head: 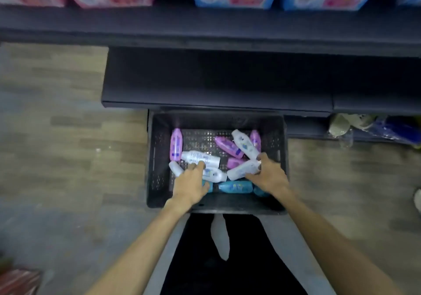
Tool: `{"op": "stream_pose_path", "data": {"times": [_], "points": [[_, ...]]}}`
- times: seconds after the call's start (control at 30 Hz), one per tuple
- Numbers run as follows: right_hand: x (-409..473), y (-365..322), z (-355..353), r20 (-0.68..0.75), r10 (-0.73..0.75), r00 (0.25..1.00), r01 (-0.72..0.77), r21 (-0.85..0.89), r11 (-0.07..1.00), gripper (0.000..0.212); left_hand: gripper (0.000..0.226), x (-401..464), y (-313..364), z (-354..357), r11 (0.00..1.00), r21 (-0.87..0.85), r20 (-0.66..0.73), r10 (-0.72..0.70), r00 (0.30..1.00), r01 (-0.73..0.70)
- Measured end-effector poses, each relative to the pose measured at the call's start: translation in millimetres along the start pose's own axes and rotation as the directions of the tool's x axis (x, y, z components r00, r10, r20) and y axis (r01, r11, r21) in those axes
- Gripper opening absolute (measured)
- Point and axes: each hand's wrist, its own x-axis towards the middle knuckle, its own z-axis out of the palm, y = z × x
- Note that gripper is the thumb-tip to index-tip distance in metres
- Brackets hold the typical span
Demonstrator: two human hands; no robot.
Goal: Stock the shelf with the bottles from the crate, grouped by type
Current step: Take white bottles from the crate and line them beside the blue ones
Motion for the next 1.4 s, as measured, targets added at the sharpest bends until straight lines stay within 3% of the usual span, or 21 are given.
{"op": "stream_pose_path", "data": {"times": [0.17,0.43,0.5,0.6,0.67,0.8,0.87,0.97,1.03,1.2,1.27,1.4], "points": [[55,21,56,0.089,0.01,0.996,-0.006,-0.043,0.999,0.066,0.032,44,-35,50,0.998,-0.021,0.067,-0.061,0.996,0.063],[134,34,144,0.199,0.013,0.98,0.012,-0.124,0.992,0.073,0.043,112,-85,113,0.992,0.047,0.217,-0.124,0.968,0.117],[154,34,163,0.225,-0.022,0.974,0.056,-0.145,0.988,0.076,0.044,129,-94,125,0.994,0.048,0.237,-0.105,0.966,0.096],[183,26,193,0.237,-0.177,0.955,0.214,-0.139,0.967,0.063,0.047,153,-106,142,0.993,0.071,0.227,-0.104,0.968,0.09],[202,15,214,0.216,-0.303,0.928,0.343,-0.185,0.921,0.061,0.048,164,-112,153,0.991,0.11,0.207,-0.095,0.974,0.073],[228,-3,251,0.206,-0.52,0.829,0.554,-0.426,0.715,0.057,0.053,171,-124,172,0.981,0.19,0.219,-0.086,0.972,0.044],[231,-2,260,0.222,-0.556,0.801,0.583,-0.501,0.64,0.054,0.052,171,-131,176,0.985,0.162,0.218,-0.087,0.972,0.052],[227,-1,259,0.201,-0.611,0.766,0.589,-0.601,0.541,0.067,0.047,170,-139,175,0.992,0.121,0.212,-0.07,0.975,0.045],[226,0,257,0.122,-0.661,0.74,0.563,-0.649,0.511,0.061,0.041,168,-141,172,0.994,0.104,0.202,-0.066,0.977,0.046],[253,-12,251,0.215,-0.531,0.82,0.54,-0.598,0.592,0.071,0.042,167,-145,166,0.997,0.053,0.162,-0.068,0.984,0.06],[267,-17,243,0.218,-0.507,0.834,0.537,-0.533,0.654,0.064,0.046,170,-147,166,0.998,0.06,0.15,-0.037,0.988,0.028],[288,-14,228,0.103,-0.479,0.872,0.484,-0.338,0.807,0.053,0.049,182,-148,170,0.995,0.095,0.109,0.01,0.994,-0.021]]}}
